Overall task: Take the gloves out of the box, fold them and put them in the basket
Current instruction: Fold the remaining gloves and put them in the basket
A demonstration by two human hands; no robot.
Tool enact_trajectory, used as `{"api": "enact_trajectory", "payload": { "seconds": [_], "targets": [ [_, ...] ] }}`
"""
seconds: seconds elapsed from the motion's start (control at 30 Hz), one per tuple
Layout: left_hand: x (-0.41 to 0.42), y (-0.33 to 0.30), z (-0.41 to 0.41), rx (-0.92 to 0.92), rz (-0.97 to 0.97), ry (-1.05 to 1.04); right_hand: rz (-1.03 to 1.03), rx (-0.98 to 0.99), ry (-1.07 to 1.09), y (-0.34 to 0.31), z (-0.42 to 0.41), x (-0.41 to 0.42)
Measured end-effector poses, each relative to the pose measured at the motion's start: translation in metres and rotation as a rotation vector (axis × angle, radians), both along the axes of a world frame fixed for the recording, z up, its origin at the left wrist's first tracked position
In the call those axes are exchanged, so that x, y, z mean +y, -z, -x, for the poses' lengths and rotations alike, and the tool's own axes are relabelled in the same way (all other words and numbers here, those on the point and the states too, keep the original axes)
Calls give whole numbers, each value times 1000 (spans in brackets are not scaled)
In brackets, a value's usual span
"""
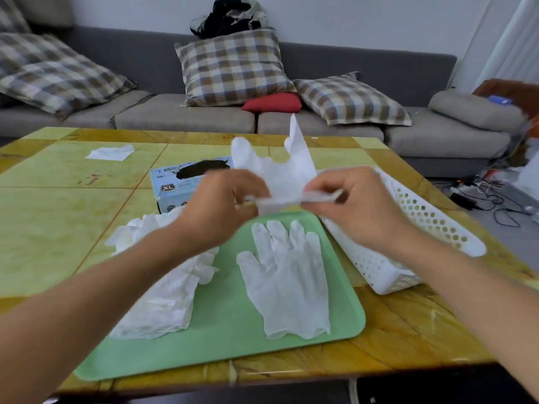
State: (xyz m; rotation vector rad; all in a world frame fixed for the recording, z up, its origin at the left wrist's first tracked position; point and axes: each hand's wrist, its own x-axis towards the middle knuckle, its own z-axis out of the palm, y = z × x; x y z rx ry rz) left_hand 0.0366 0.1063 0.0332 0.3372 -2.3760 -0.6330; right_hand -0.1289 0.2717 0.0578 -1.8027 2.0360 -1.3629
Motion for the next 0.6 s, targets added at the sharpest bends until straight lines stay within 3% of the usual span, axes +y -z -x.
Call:
{"api": "enact_trajectory", "payload": {
  "seconds": [0.1,0.17,0.27,0.4,0.6],
  "targets": [
    [3,51,-1,-339,-115,50,-416,293,-7,49,-3,2],
    [5,64,-3,-429,-111,71,-572,391,-7,64,-8,5],
    [7,59,-7,-396,-29,87,-594,386,20,61,-5,13],
    [14,45,-19,-270,240,138,-542,307,-21,43,-5,24],
    [29,50,-34,-449,161,256,-700,399,-167,38,-16,31]
  ]
}}
